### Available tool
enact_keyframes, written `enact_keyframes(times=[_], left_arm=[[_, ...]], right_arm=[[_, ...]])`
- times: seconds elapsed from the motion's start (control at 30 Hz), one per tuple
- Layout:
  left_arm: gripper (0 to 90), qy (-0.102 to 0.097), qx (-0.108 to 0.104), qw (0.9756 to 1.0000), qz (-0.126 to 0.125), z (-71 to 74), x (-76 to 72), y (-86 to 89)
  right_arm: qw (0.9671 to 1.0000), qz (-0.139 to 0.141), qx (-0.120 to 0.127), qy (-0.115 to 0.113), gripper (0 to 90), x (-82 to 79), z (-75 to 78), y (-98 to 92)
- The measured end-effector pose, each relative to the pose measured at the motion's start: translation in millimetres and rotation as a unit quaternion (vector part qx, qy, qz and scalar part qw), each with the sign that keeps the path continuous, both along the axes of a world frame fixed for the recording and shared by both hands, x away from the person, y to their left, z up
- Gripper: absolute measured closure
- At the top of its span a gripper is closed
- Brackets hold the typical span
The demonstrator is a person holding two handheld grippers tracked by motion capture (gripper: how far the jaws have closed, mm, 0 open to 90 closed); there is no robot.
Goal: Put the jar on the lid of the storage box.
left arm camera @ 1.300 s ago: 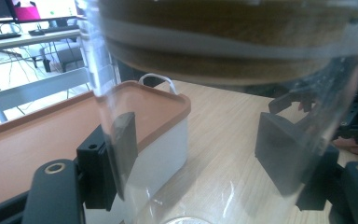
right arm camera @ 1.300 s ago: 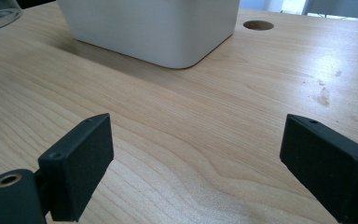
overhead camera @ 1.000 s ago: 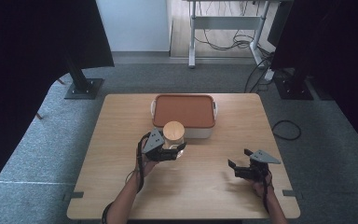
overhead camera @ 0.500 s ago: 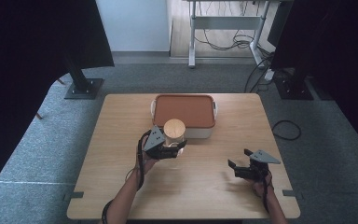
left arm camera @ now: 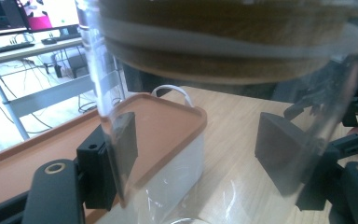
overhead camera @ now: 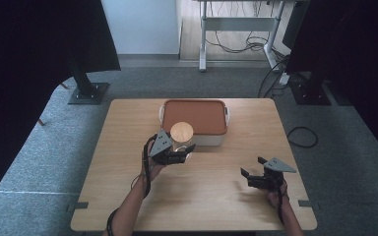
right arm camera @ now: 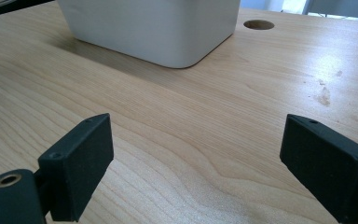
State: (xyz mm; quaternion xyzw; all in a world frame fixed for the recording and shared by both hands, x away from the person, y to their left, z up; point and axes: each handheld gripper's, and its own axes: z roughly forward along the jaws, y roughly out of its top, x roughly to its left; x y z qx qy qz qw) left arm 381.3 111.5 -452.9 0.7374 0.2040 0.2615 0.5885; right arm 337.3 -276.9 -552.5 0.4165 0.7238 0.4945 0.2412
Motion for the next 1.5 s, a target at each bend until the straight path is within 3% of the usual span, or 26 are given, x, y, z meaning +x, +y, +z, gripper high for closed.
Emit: enact_keyframes(times=[0.53, 1.27, 1.5], left_arm=[[25.9, -0.009, -0.003, 0.9999, 0.008, 6.8, 4.8, 7.0], [25.9, -0.019, -0.008, 0.9998, 0.006, 12.7, 15.6, 0.3], [25.9, -0.02, 0.001, 0.9998, 0.005, 14.3, 20.9, -3.9]], right_arm=[[1.0, -0.001, 0.0, 0.0, 9.3, 0.0, 0.0, -0.1], [1.0, 0.001, -0.002, 0.0, 9.3, 0.0, 0.0, 0.3], [1.0, 0.002, -0.001, 0.0, 9.3, 0.2, 0.0, 0.2]])
